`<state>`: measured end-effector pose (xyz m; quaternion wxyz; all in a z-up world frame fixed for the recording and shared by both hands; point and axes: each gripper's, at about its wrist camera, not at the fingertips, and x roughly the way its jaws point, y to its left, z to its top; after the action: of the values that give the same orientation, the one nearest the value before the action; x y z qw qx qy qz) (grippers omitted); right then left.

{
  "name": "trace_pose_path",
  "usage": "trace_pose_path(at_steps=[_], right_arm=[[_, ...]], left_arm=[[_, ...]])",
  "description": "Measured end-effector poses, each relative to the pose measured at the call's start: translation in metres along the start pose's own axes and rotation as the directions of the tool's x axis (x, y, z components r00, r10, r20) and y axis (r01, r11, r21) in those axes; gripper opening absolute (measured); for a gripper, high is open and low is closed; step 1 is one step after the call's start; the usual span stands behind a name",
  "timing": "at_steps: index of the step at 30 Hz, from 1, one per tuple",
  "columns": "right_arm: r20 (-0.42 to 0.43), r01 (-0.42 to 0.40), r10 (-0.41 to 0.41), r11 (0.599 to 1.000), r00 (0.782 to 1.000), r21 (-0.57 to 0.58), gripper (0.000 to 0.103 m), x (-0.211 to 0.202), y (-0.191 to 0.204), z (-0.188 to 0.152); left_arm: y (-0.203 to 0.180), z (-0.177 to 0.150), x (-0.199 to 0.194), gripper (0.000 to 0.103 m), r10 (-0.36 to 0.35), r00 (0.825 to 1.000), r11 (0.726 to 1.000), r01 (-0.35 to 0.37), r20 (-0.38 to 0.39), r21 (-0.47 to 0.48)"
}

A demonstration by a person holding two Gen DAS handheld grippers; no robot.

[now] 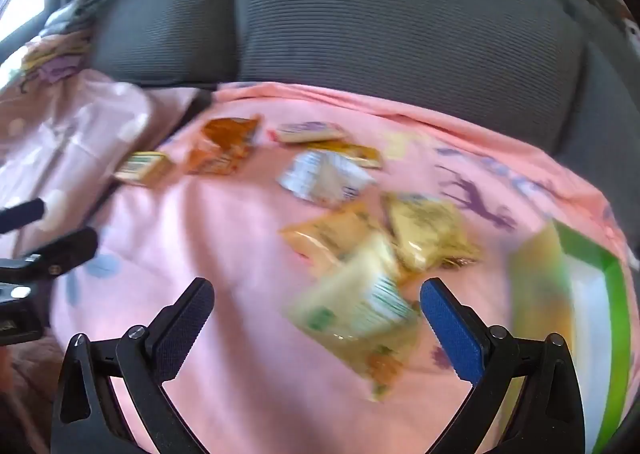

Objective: Organize snacks
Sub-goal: 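Move the right gripper toward the soda cracker packet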

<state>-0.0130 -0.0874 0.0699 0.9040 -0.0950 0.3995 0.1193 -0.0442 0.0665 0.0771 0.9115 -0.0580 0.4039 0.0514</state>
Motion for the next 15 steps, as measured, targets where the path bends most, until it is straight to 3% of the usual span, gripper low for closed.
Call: trace_pose_path(at_steps=[2,5,9,12,15], right_arm=[[-0.081,-0.030,0.027,0.999,0.996,-0.030,0.102,0.013,0.024,0.024],[-0.125,-0.051,0.031,0.986,0.992,-0.158,0.102,0.035,0.057,0.050],[-0.151,-0.065,0.029,0.969,0.988,-0.240,0.102,0.061,0.085,0.083],[-0.239,-0.138,0.085,0.967,0.967,-0.214,0.102,0.087,0.100,0.116],[-0.264,-0.200,0.129,0.944,0.956,-0.263,0.102,0.106,0.126,0.138]], left_arm=[[0.016,0.003,0.004,0.101,0.033,0.999,0.998,-0.034,-0.022,-0.043],[0.038,0.011,0.008,0.100,0.068,0.993,0.991,-0.078,-0.100,-0.106],[0.069,0.013,0.014,0.099,0.017,0.988,0.973,-0.051,-0.151,-0.226],[0.085,0.008,0.036,0.099,-0.063,0.979,0.949,-0.002,-0.196,-0.316],[0.091,0.006,0.047,0.099,-0.076,0.971,0.932,-0.012,-0.227,-0.362]])
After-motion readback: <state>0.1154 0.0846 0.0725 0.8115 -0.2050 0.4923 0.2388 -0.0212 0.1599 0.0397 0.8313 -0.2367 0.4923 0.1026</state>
